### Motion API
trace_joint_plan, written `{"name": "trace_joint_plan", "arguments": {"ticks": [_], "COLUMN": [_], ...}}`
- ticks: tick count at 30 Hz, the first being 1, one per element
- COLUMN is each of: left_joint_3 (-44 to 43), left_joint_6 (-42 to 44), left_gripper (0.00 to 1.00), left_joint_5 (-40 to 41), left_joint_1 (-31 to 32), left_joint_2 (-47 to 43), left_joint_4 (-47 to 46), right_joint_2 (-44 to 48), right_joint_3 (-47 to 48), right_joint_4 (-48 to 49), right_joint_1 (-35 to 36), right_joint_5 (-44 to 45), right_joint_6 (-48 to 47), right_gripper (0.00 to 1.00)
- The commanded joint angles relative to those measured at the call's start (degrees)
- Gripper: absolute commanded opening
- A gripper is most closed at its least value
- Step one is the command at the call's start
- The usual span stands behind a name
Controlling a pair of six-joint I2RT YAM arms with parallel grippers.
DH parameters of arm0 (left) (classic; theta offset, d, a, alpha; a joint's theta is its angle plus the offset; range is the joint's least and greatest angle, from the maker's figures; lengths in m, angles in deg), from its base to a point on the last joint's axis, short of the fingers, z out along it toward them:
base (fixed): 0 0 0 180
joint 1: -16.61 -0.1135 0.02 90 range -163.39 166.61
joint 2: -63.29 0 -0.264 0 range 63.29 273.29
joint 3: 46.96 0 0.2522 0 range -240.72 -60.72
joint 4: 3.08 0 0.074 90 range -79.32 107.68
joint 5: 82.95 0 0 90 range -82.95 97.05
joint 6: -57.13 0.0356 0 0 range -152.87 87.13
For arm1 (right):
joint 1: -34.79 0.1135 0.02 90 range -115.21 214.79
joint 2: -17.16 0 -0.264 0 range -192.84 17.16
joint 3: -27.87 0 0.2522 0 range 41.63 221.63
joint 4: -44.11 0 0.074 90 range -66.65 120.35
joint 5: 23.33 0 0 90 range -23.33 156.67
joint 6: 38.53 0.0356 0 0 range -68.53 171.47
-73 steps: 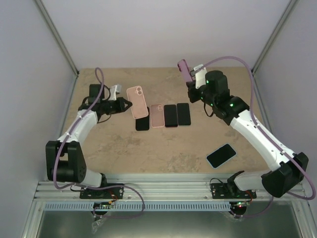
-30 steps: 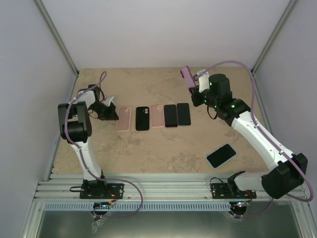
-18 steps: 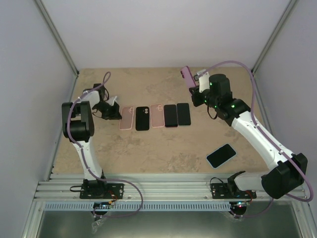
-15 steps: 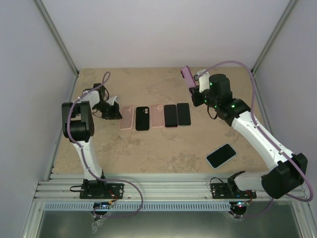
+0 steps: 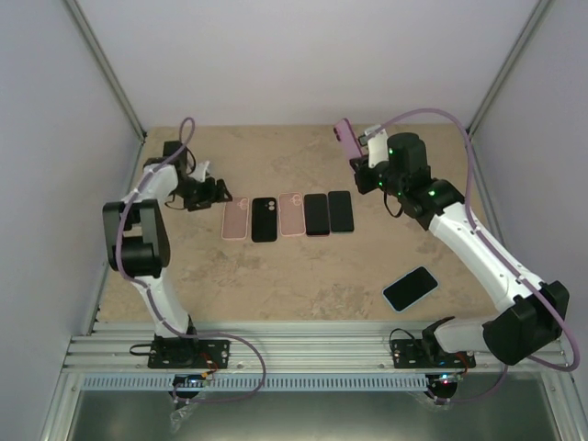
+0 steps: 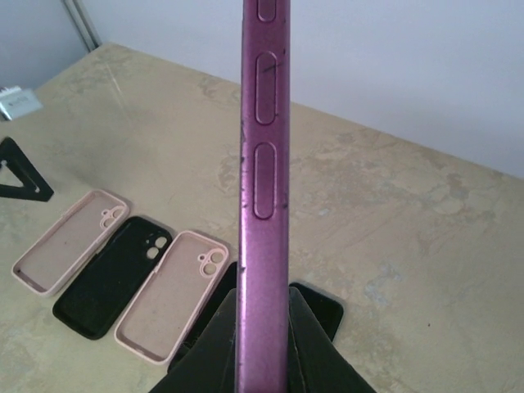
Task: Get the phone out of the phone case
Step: Place the phone case at the center of the board.
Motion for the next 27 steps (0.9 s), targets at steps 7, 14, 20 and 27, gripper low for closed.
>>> {"name": "trace_joint_plan", "arguments": {"ticks": [7,14,20,27], "left_joint_3": [-7.9,-11.0,-3.3,2.7], "left_joint_6": [-8.5,-20.7,-34.8,-46.4], "left_gripper": [0.99,0.99,0.99,0.98], "left_joint_5": [1.4,-4.2,-15.3,-22.6], "left_joint_1": [0.2,0.6,2.8,10.2], "left_joint_2": [-16.6,-25.3,-33.9,-36.8], "left_joint_4": [-6.6,-14.1,-34.7,-46.9], "right_joint_2": [-1.1,-1.4,-0.6,0.0], "right_joint_3": [9.1,11.1,5.7,-1.0], "right_joint_4": [1.1,2.6,15.9,35.2], "right_joint_1": [-0.1,4.1,12.6,18.1], "right_joint_5": [2.2,12.6,29.3,38.2], "right_joint_6": [-7.4,-19.5,-38.6,-55.7], "right_gripper": [0.00,0.00,0.01,0.01]}}
